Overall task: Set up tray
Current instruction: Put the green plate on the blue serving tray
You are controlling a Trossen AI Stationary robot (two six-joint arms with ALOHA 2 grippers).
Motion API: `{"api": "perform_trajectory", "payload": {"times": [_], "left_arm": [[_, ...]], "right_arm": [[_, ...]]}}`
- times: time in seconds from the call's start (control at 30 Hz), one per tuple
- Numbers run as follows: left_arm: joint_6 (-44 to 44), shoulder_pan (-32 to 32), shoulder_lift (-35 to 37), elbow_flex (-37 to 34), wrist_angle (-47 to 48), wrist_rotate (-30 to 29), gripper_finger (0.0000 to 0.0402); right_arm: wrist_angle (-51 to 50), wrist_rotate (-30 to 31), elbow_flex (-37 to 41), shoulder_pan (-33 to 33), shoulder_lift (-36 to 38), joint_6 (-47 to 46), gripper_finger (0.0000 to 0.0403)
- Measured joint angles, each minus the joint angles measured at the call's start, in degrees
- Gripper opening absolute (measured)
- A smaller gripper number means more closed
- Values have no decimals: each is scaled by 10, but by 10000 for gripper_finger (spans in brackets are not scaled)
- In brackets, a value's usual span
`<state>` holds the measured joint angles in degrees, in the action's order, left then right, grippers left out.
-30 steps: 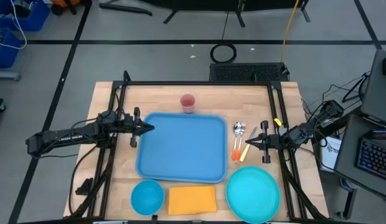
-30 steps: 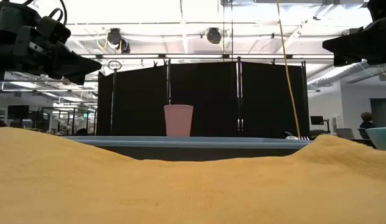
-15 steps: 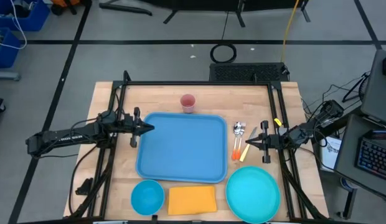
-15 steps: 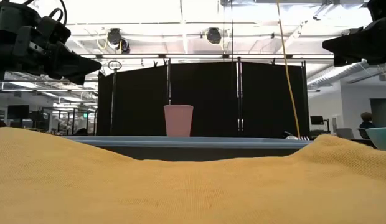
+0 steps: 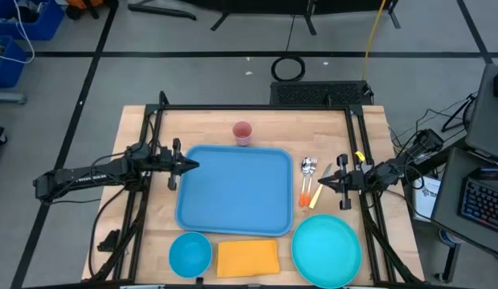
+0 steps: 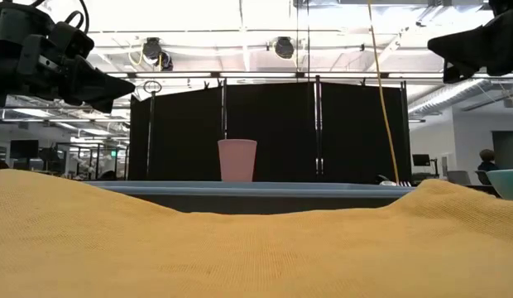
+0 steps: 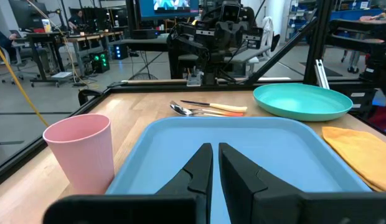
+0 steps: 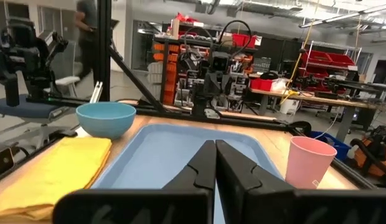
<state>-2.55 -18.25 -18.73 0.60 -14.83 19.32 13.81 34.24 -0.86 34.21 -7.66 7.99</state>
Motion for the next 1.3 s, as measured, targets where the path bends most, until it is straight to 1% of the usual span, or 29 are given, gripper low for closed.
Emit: {"api": "perform_trajectory", "payload": {"times": [0.2,0.3,0.43,0.6,0.67,0.8,1.0,1.1,1.3], "left_arm": [[0,0,0,0,0,0,31],[0,0,0,0,0,0,31],[0,0,0,0,0,0,31],[0,0,0,0,0,0,31],[0,0,0,0,0,0,31],[0,0,0,0,0,0,31],[-1,0,0,0,0,0,31],[-29,0,0,0,0,0,31],[-39,0,0,0,0,0,31]], "right_arm": [[21,0,0,0,0,-143,0],[22,0,0,0,0,-176,0],[26,1,0,0,0,-177,0],[85,1,0,-2,0,-178,0],[78,2,0,-3,0,-173,0],[73,22,0,-20,-8,-78,0],[105,17,0,-47,-23,-90,0],[117,17,0,-50,-28,-94,0],[107,17,0,-50,-43,-62,0]]}}
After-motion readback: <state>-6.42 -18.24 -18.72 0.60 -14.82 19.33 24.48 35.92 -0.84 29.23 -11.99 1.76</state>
